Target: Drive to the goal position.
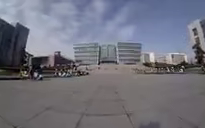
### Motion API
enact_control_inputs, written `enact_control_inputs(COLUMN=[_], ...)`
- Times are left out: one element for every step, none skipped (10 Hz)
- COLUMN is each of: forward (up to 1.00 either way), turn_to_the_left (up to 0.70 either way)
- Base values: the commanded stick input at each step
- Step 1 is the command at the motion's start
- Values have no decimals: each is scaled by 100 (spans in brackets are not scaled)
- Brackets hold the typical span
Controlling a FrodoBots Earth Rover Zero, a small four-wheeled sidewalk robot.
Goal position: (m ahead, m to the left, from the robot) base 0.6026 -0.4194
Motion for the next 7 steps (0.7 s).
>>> enact_control_inputs(forward=[85,85,85,85,85,85,85], turn_to_the_left=[0,0,0,0,0,0,0])
